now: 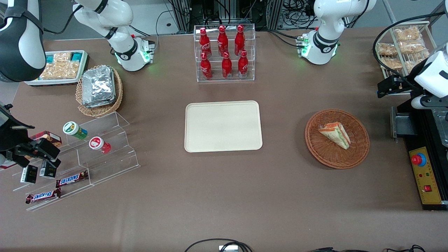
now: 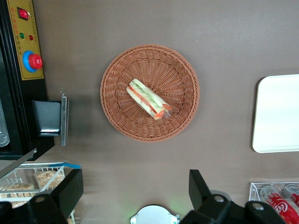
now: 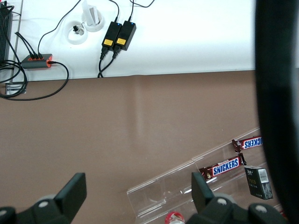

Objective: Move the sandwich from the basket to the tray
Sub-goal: 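Move the left gripper from rest toward the wicker basket, then lower the open left gripper over the wrapped sandwich in the basket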

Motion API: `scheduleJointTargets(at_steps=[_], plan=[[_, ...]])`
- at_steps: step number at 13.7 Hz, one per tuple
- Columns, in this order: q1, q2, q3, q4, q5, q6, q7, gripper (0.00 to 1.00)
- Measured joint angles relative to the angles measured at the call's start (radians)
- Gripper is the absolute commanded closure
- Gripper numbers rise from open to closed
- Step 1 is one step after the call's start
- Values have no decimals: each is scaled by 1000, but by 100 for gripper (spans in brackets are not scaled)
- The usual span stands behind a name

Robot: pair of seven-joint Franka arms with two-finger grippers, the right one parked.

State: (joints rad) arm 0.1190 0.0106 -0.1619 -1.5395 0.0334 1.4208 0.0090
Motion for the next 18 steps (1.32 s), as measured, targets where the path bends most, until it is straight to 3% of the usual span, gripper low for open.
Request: scheduleJointTargets(at_steps=[9,18], plan=[[29,77,34,-49,8,27,-21,0],[17,10,23,-537,9,519,-395,0]])
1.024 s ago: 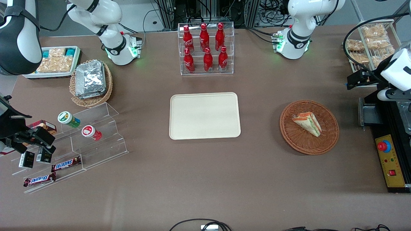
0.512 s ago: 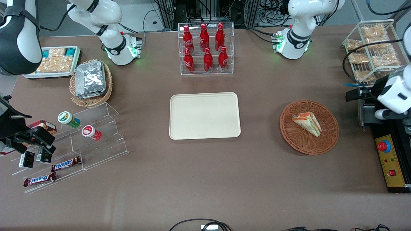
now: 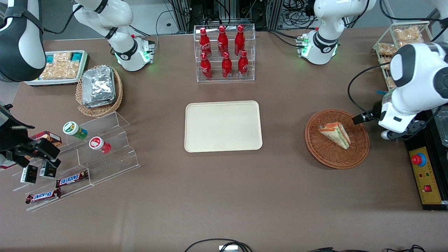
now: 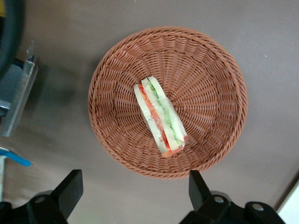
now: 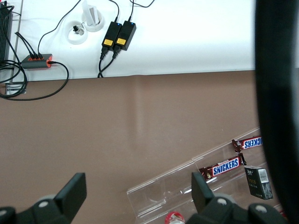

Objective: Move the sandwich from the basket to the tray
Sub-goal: 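Lower the open left gripper over the wrapped sandwich in the basket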

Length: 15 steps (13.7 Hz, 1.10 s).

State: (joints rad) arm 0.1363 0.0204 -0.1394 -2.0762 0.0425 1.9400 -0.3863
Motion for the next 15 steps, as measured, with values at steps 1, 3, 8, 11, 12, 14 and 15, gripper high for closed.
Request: scheduleJointTargets(at_steps=[1,3,8,11,12,14,15], plan=[[-2,-1,-2,-38,0,55,-57,0],[-22,0,-5,-109,0,161,-165,0],[-54,3,-11,-214,0,290,-293,0],[-52,13,-7,-270,0,384,-335,0],[-53,23,-7,-282,0,410,-352,0],[-52,48,-7,-302,0,463,-371,0],[-52,59,-6,-310,0,484,-375,0]])
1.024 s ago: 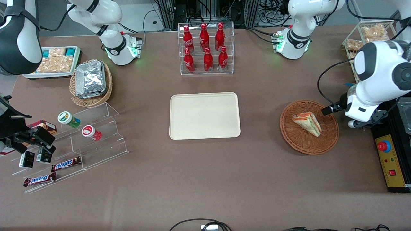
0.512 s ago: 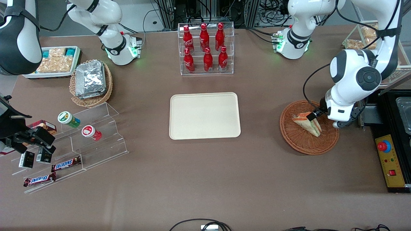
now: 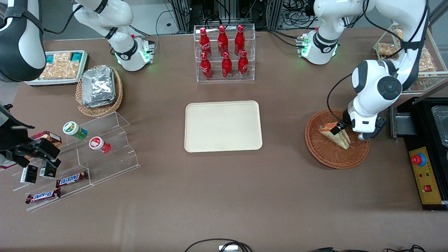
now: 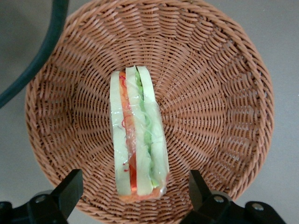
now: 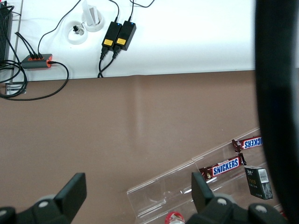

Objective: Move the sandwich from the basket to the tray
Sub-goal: 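Lower the open left gripper over the wrapped sandwich in the basket, then close the left gripper on the wrapped sandwich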

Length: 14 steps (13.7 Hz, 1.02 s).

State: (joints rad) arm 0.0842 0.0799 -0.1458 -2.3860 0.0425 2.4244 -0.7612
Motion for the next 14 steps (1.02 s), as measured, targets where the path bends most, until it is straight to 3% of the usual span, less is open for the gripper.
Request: scheduleJointTargets(at_steps=[7,8,9,11,12,14], plan=[[2,58,8,-27,0,90,-6,1],[2,66,10,-28,0,100,-6,6],[2,74,12,-28,0,107,-6,20],[2,87,14,-29,0,121,-7,75],[2,90,15,-29,0,125,-11,93],[2,92,15,-29,0,128,-33,98]])
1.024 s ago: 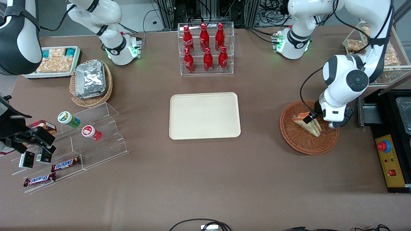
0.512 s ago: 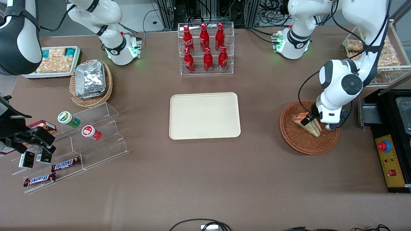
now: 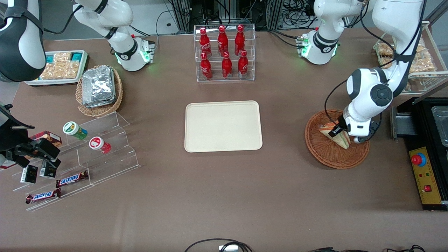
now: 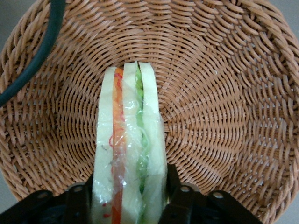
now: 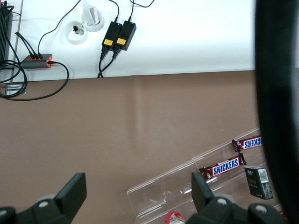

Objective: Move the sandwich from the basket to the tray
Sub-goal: 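Close the left gripper on the wrapped sandwich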

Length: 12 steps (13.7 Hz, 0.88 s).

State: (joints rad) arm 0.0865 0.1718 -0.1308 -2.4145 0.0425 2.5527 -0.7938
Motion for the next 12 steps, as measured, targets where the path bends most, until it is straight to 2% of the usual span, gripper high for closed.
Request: scheduleJointTargets(at_steps=[5,8,12], plan=[[0,-26,0,24,0,-43,-9,99],[-2,-86,-4,94,2,-198,12,97],[-5,-145,-22,276,3,-498,99,97]])
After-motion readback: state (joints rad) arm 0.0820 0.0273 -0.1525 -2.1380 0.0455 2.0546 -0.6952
